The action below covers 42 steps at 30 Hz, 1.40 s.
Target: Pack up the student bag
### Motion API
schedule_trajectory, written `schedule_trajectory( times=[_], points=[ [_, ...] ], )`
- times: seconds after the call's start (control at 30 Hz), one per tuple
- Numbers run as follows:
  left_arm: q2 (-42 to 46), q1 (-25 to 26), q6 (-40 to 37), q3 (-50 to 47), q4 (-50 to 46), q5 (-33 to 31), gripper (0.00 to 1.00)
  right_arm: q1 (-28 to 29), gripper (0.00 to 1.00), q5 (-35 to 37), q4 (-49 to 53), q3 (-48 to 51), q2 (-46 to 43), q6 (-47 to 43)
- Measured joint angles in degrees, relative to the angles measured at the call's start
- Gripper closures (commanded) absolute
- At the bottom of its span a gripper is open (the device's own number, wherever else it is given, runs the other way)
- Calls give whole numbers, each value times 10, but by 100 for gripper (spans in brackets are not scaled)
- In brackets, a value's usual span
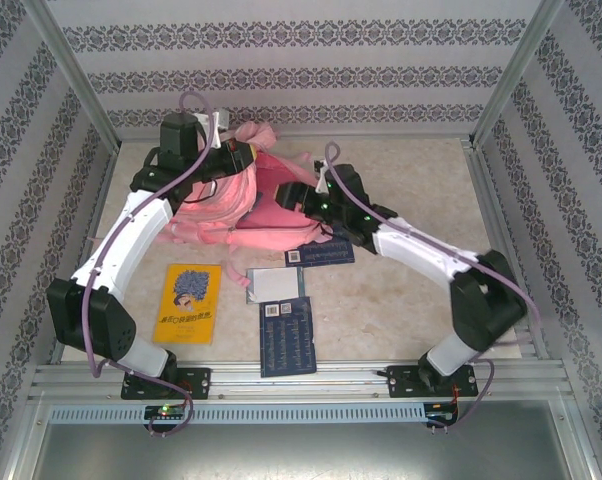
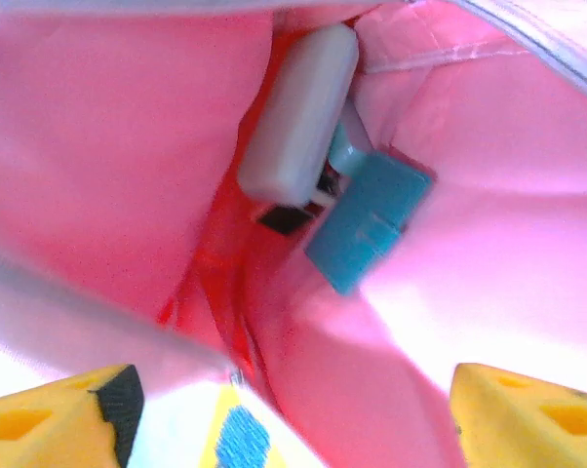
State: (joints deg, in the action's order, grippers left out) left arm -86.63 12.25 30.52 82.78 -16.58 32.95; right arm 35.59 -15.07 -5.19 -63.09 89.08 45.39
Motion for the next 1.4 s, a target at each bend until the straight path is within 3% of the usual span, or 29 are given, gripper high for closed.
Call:
schedule_trajectory(
  times=[0.1, 0.23, 0.33, 0.53, 0.67, 0.8, 0.87, 0.93, 1.03, 1.23, 1.3, 1.4],
  points=[
    [0, 0, 2, -24, 23, 6, 100, 40, 77, 2, 47, 54, -62, -73],
    [0, 0, 2, -44, 31, 12, 100, 97, 89, -23, 108, 91, -60, -130],
    [0, 0, 2, -54, 34, 14, 100, 133, 98, -39, 155, 105, -19, -172],
    [7, 0, 2, -72, 38, 15, 100, 144, 100, -60, 208, 106, 103, -209],
    [16, 0, 2, -80, 38, 15, 100, 140, 100, 1, 222, 90, 104, -213],
    [20, 0, 2, -82, 38, 15, 100, 110, 99, 127, 240, 99, 78, -196],
    [21, 0, 2, -83, 38, 15, 100, 72, 96, 191, 249, 120, 51, -187],
    [21, 0, 2, -85, 38, 15, 100, 46, 86, 233, 258, 142, 15, -185],
    [21, 0, 3, -90, 40, 16, 100, 43, 62, 235, 254, 170, -55, -184],
    [19, 6, 17, -103, 42, 18, 96, 11, 36, 190, 239, 192, -148, -174],
    [18, 16, 21, -114, 42, 16, 85, -11, 34, 172, 241, 199, -152, -165],
    [18, 39, 31, -142, 46, 15, 55, -32, 33, 137, 243, 224, -152, -150]
  ],
)
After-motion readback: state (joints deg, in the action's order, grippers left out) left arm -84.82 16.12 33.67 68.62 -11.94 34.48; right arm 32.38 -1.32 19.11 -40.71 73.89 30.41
